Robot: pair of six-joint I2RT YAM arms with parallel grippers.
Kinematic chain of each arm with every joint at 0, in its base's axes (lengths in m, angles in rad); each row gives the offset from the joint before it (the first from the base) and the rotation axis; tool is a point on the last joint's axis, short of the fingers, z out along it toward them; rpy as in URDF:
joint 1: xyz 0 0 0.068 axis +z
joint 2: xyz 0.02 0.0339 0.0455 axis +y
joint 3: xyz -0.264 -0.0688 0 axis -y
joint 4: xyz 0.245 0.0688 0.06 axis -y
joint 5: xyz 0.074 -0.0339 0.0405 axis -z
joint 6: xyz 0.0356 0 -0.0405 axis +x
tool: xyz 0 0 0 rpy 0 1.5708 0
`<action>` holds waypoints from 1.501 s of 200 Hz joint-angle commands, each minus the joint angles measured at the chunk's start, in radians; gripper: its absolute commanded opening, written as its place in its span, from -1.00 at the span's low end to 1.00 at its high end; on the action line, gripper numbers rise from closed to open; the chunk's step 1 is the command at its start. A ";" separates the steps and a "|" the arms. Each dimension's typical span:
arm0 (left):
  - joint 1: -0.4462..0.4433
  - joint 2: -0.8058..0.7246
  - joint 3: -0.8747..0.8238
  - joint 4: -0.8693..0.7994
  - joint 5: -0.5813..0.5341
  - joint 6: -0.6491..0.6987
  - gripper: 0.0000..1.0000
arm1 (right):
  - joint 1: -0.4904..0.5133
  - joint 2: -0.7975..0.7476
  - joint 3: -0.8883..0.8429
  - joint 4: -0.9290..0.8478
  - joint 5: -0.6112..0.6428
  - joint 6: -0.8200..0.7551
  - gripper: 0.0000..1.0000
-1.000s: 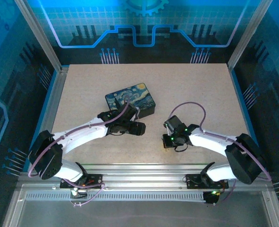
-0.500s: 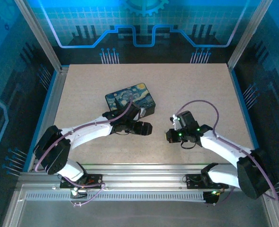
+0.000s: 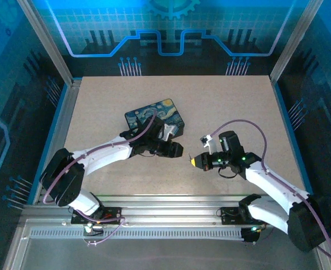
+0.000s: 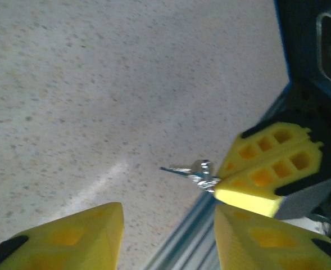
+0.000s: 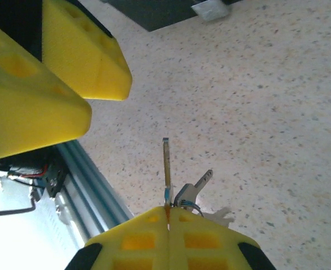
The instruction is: Unlock the padlock with the key
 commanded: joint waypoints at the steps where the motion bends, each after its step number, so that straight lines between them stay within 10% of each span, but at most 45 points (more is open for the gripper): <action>1: 0.029 -0.048 -0.010 0.057 0.139 0.065 -0.08 | -0.002 0.034 0.073 0.033 -0.092 -0.035 -1.00; 300: 0.085 -0.059 -0.007 -0.005 0.267 0.211 -0.73 | 0.058 0.191 0.176 0.112 -0.246 -0.053 -1.00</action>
